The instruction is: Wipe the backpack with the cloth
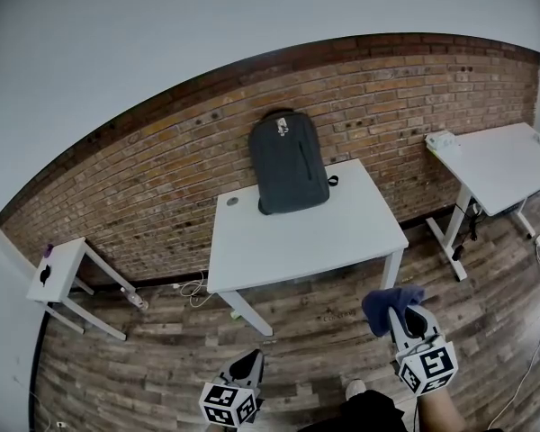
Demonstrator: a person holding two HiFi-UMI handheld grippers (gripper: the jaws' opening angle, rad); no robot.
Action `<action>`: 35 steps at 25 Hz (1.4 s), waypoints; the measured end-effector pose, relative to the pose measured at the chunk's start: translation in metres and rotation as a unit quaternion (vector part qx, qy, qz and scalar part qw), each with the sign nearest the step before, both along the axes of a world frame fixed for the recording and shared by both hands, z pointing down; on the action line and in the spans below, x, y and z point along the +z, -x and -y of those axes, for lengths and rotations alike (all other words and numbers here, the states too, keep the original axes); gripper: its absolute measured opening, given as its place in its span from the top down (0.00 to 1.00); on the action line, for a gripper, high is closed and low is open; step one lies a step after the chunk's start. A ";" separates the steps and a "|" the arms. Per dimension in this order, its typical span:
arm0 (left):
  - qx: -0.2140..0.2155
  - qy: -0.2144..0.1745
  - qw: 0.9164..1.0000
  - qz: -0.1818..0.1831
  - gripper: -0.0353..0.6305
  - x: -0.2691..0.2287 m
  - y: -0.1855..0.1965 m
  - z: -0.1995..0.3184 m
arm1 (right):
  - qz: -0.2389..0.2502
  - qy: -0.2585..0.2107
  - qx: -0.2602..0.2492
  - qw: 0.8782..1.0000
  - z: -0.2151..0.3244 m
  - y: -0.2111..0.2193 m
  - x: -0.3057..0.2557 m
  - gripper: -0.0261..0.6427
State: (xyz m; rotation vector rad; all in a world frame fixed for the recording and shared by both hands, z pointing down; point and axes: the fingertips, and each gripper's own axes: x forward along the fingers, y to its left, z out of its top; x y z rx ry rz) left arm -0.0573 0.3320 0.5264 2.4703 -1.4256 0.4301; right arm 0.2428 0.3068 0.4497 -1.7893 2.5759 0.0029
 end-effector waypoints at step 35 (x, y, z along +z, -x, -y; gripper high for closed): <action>-0.029 0.000 1.000 -0.011 0.95 -0.020 -0.062 0.188 | -0.010 0.012 -0.012 1.000 0.193 -0.079 -0.013 0.90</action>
